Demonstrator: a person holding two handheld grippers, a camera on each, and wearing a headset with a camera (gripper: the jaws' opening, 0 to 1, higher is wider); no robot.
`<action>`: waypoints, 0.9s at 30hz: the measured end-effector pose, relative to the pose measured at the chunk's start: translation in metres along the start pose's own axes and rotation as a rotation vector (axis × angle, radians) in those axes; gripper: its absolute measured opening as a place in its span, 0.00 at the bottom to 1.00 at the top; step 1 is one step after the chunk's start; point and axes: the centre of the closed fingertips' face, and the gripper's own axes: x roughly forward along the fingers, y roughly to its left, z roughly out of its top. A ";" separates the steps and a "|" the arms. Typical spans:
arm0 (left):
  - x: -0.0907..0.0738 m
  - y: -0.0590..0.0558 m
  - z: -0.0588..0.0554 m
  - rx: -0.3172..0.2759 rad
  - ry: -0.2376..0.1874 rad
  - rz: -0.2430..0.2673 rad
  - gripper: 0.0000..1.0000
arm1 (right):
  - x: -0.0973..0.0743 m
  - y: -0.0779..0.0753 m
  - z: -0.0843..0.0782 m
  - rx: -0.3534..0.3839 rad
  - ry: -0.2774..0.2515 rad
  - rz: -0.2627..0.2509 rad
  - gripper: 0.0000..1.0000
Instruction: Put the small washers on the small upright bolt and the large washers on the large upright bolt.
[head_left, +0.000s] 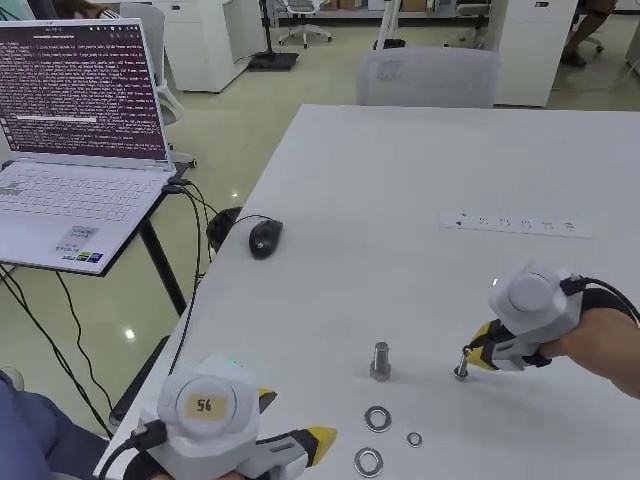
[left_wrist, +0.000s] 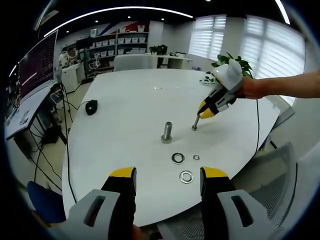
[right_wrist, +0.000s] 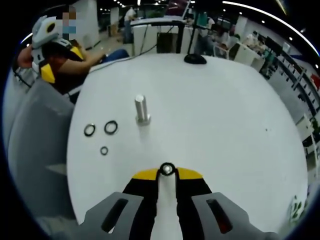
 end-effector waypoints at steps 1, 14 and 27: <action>0.000 0.000 0.000 -0.001 0.000 0.000 0.50 | 0.001 0.000 0.000 -0.002 0.006 0.002 0.13; 0.000 0.000 0.000 0.000 0.003 0.001 0.50 | 0.009 0.005 -0.003 -0.036 0.061 0.029 0.13; -0.003 0.004 -0.006 -0.009 0.014 0.011 0.50 | 0.029 0.003 -0.023 -0.007 0.124 0.038 0.09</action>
